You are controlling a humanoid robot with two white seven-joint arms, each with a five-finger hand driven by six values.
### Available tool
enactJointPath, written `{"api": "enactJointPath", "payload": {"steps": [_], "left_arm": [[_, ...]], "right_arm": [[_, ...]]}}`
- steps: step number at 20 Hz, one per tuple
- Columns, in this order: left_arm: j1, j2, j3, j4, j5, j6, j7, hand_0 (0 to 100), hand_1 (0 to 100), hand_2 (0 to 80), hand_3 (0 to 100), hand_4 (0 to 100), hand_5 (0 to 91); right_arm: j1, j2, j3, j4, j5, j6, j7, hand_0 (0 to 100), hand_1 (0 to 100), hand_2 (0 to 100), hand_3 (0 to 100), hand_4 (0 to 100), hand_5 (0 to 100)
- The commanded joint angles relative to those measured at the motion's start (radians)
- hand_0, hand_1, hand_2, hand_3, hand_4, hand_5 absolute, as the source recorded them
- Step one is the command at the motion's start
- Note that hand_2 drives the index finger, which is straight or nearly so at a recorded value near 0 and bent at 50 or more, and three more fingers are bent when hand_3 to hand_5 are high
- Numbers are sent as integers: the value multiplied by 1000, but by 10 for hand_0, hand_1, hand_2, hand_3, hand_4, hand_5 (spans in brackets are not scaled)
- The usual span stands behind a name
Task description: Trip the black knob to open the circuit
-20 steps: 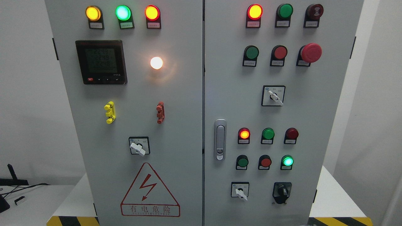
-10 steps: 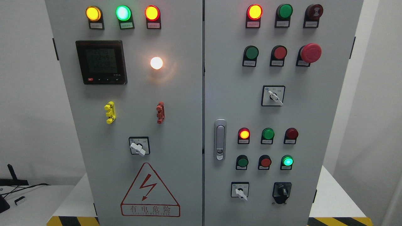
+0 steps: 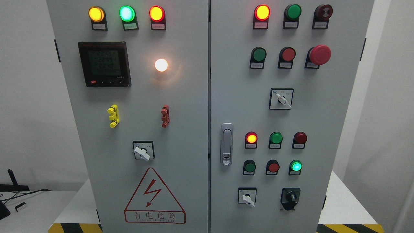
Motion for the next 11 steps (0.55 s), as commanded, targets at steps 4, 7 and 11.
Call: {"api": "enactJointPath", "payload": {"steps": [4, 7, 11], "left_arm": [[0, 0, 0, 0, -31, -1, 1, 120, 389, 0, 0, 0, 0], [0, -1, 0, 0, -31, -1, 1, 120, 389, 0, 0, 0, 0], [0, 0, 0, 0, -31, -1, 1, 120, 389, 0, 0, 0, 0]], "right_arm": [[13, 26, -33, -48, -14, 7, 6, 29, 0, 195, 267, 269, 238], [13, 27, -25, -48, -14, 8, 5, 26, 0, 191, 264, 268, 234], [13, 27, -22, -48, -14, 8, 6, 23, 0, 190, 264, 268, 233]]}}
